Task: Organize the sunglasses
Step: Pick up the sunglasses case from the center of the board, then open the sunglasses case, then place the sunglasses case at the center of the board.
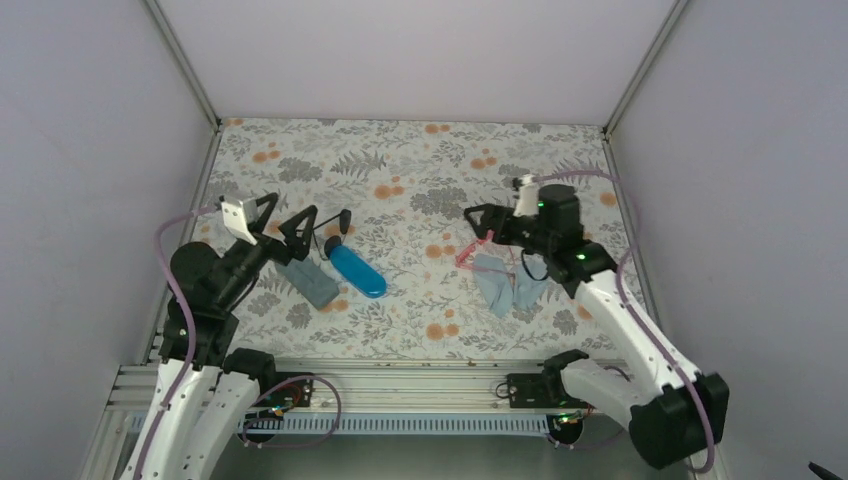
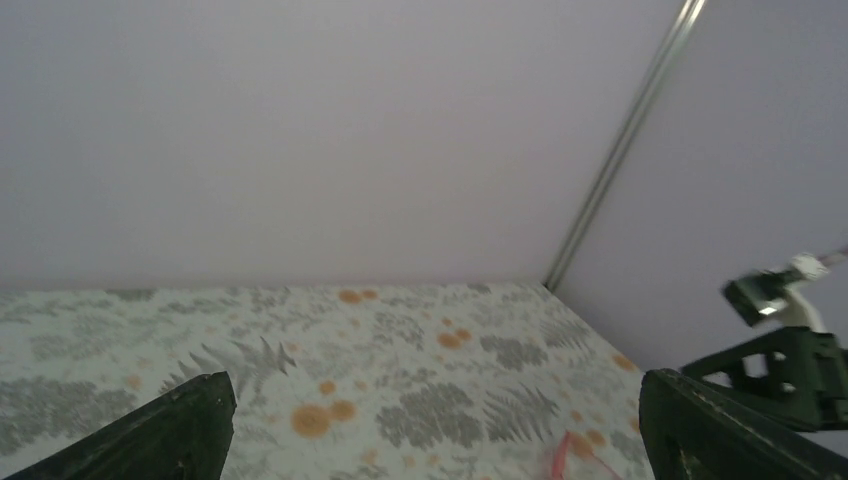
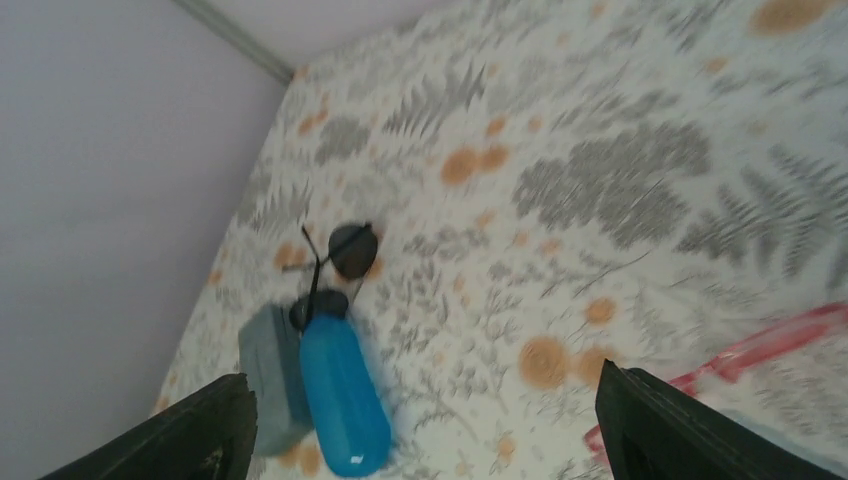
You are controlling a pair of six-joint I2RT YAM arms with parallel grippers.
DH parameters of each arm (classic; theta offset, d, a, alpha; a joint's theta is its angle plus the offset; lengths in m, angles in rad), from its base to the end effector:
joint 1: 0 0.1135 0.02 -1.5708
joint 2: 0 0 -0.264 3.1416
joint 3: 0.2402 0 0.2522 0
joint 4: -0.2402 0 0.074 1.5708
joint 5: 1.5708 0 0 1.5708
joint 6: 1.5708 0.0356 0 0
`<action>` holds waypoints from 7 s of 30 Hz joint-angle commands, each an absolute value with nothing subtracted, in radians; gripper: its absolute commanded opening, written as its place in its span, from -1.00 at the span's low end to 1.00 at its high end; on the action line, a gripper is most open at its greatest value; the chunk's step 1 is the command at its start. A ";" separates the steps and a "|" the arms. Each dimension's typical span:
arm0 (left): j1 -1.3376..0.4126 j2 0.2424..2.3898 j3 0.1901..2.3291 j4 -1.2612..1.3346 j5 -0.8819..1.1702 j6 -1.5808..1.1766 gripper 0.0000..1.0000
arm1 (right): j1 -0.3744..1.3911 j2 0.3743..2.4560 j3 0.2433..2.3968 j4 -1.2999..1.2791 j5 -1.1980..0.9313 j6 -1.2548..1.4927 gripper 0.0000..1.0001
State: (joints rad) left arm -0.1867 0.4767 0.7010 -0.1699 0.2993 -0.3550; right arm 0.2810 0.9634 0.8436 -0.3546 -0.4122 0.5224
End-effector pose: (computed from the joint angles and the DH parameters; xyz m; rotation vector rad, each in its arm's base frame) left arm 0.1148 -0.0324 0.3535 0.1146 1.5510 -0.6570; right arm 0.2022 0.0732 0.3119 -0.0133 2.1293 0.9107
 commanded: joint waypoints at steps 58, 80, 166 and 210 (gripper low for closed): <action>-0.184 0.669 0.464 0.052 0.614 -0.771 1.00 | 0.763 1.513 0.875 0.298 -0.569 0.590 0.10; -0.260 0.848 0.423 0.706 0.827 -1.098 1.00 | 0.759 1.435 0.934 0.564 -0.868 0.930 0.12; -0.272 0.869 0.568 -0.210 0.385 -0.706 0.65 | 0.709 1.465 1.015 -0.153 -0.136 0.212 -0.92; -0.408 1.573 0.551 0.183 0.411 -0.689 -0.41 | 0.804 1.701 1.031 -0.242 0.170 0.159 -0.88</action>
State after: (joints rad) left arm -0.4026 1.5696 0.6025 0.2001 0.4774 -0.7101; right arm 0.8284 1.6627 1.0157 -0.2649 0.2016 0.1165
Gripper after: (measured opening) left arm 0.301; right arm 0.062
